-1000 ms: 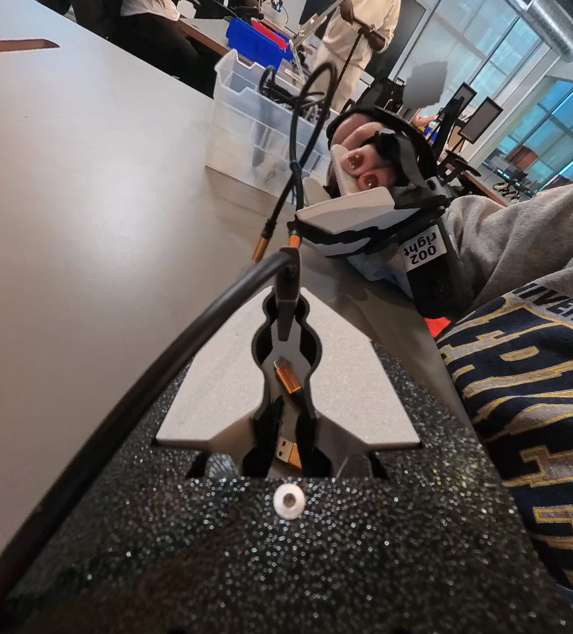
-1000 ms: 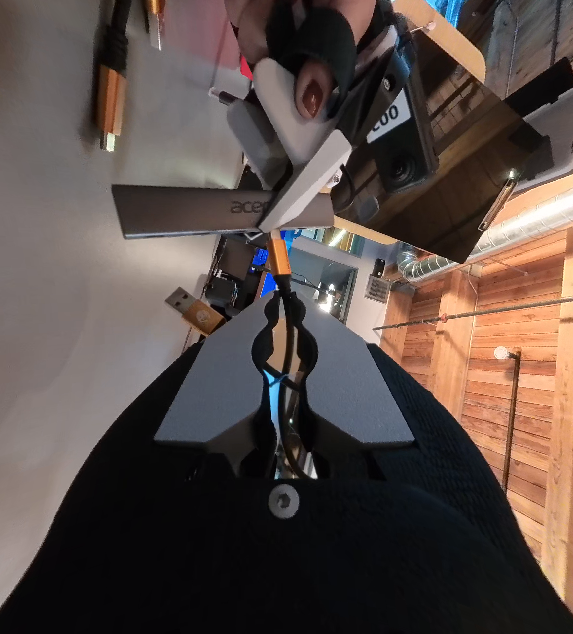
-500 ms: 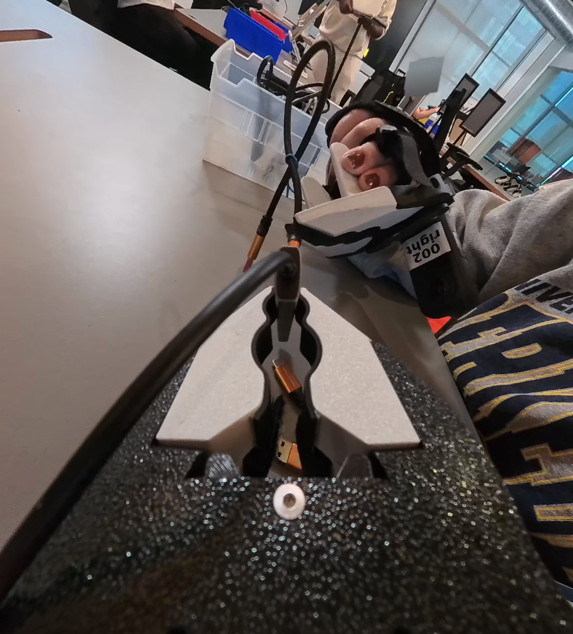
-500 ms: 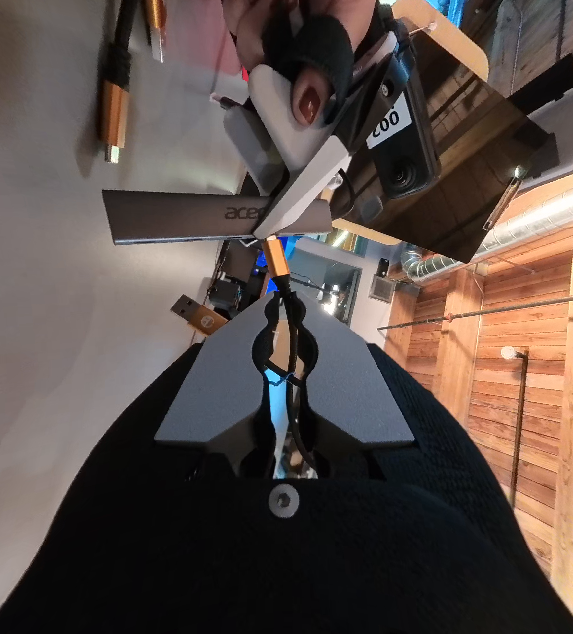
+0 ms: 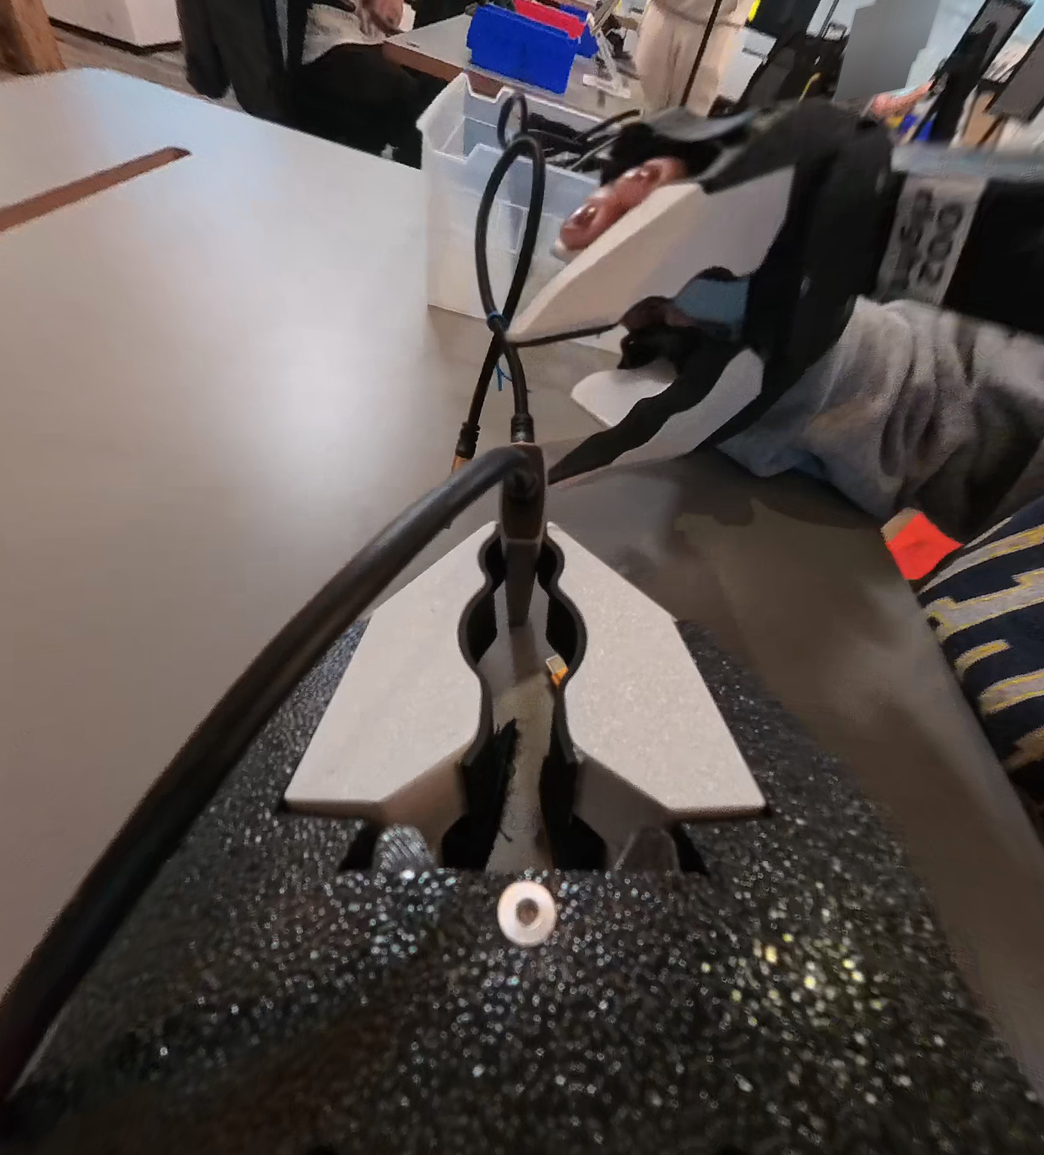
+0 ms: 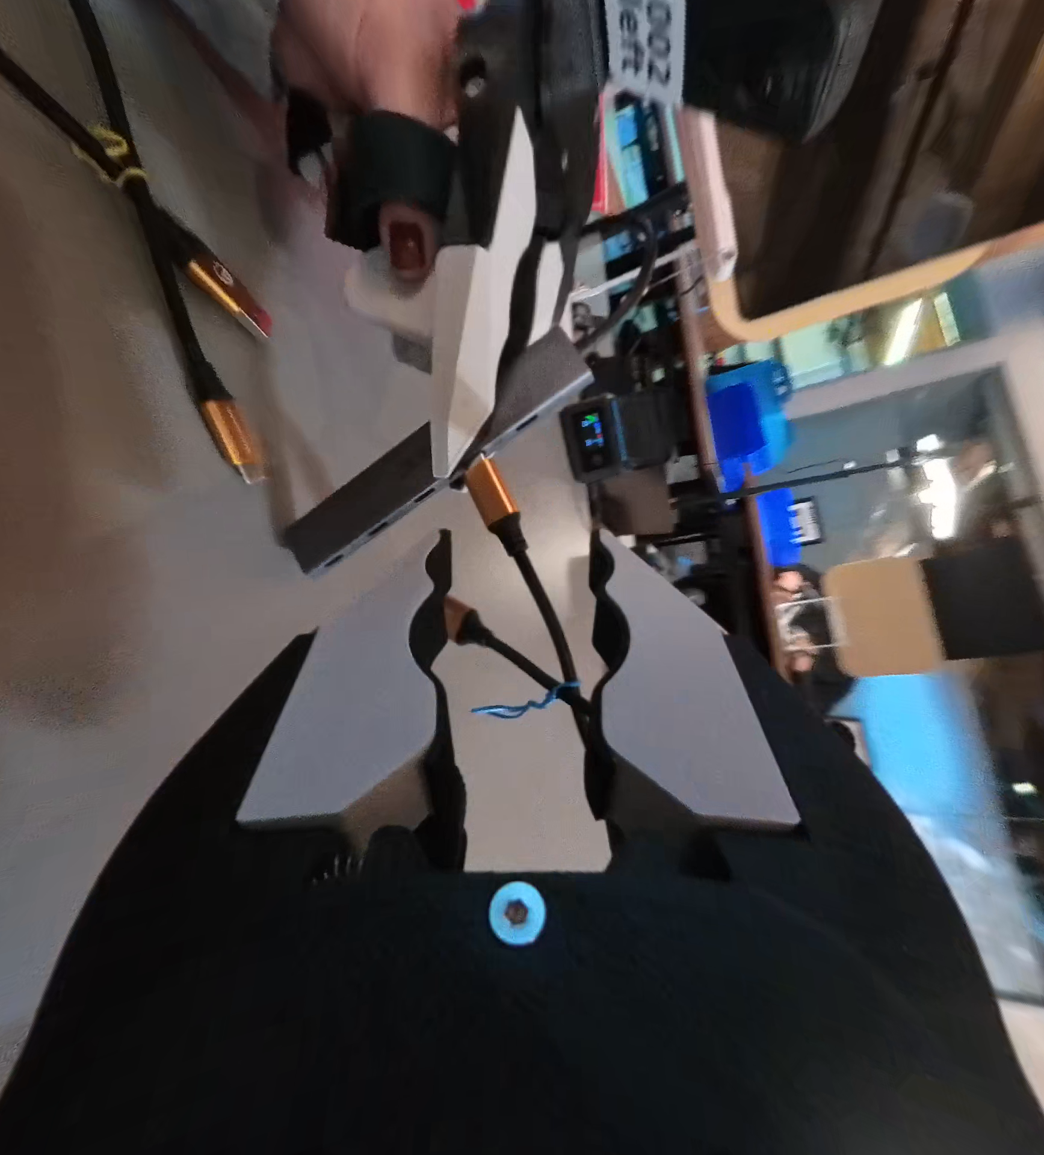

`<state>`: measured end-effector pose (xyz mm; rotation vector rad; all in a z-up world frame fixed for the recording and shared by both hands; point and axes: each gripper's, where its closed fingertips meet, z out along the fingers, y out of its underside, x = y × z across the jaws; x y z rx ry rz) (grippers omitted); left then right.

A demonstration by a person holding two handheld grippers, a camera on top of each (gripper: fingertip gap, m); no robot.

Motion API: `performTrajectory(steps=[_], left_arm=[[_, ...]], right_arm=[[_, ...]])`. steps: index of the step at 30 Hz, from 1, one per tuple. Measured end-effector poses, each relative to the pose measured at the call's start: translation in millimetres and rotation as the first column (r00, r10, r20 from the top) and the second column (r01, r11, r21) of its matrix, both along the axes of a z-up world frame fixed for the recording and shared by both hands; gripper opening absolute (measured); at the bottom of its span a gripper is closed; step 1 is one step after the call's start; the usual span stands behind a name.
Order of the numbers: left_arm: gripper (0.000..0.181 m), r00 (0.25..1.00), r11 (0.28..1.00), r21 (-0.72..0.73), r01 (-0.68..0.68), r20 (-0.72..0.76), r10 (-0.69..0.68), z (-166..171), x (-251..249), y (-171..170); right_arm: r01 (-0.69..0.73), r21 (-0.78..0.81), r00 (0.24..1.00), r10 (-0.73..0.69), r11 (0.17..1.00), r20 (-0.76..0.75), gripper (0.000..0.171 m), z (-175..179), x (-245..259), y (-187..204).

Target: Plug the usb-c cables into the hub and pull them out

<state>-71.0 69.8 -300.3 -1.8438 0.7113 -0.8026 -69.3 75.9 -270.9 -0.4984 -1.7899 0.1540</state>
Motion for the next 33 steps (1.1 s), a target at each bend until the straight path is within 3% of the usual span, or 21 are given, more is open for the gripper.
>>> performTrajectory(steps=[3,7,12,26,30,33], left_arm=[[0.008,0.993,0.996,0.090,0.000,-0.121,0.011,1,2,0],[0.008,0.973,0.985,0.168,0.027,-0.231,0.012,1,8,-3],[0.008,0.960,0.976,0.216,0.008,-0.276,0.054,2,4,0],[0.008,0.926,0.967,0.256,-0.011,-0.362,0.107,-1,1,4],[0.008,0.930,0.943,0.329,-0.051,-0.328,0.165,12,-7,8],[0.008,0.885,0.884,0.423,-0.198,-0.311,0.346,26,-35,20]], right_arm=[[0.019,-0.116,0.996,-0.008,0.993,0.094,0.028,-11,5,2],[0.029,-0.158,0.990,-0.006,0.987,0.141,0.004,-14,10,1],[0.056,-0.182,0.987,-0.027,0.982,0.160,0.003,-14,9,0],[0.132,-0.016,0.981,-0.129,0.991,0.147,0.002,-14,5,7],[0.114,-0.002,0.993,-0.114,0.993,-0.005,0.007,3,-1,10],[0.068,-0.055,0.991,-0.073,0.996,-0.109,0.017,26,4,3]])
